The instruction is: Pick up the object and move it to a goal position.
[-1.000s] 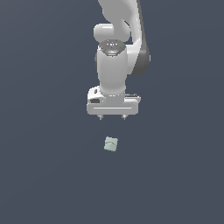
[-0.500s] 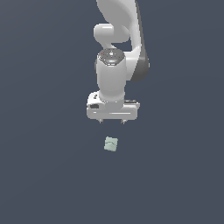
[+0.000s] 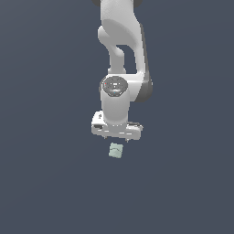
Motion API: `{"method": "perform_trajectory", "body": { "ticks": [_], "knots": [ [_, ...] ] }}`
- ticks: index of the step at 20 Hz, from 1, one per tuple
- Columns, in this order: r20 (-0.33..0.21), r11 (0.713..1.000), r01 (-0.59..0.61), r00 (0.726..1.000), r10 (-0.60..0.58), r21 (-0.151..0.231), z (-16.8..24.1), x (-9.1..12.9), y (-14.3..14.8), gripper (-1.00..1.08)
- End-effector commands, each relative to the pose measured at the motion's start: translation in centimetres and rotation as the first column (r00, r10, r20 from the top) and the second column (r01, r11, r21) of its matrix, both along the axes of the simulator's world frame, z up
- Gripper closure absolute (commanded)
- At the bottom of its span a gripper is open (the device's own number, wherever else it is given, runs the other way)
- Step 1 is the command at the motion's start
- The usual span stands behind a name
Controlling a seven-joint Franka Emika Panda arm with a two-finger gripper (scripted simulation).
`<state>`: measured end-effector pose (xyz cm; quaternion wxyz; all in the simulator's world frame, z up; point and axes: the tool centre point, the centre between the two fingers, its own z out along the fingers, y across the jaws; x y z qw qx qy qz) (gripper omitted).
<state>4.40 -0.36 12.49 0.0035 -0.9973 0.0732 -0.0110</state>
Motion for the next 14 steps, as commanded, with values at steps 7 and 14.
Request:
{"method": "perform_trajectory", "body": {
  "ticks": [7, 14],
  "knots": [
    [-0.019, 0.998, 0.066, 0.998, -0.066, -0.004, -3.9, 1.1, -0.3, -0.92],
    [-0.023, 0.997, 0.073, 0.997, -0.073, -0.005, -4.4, 1.1, -0.3, -0.92]
  ]
}}
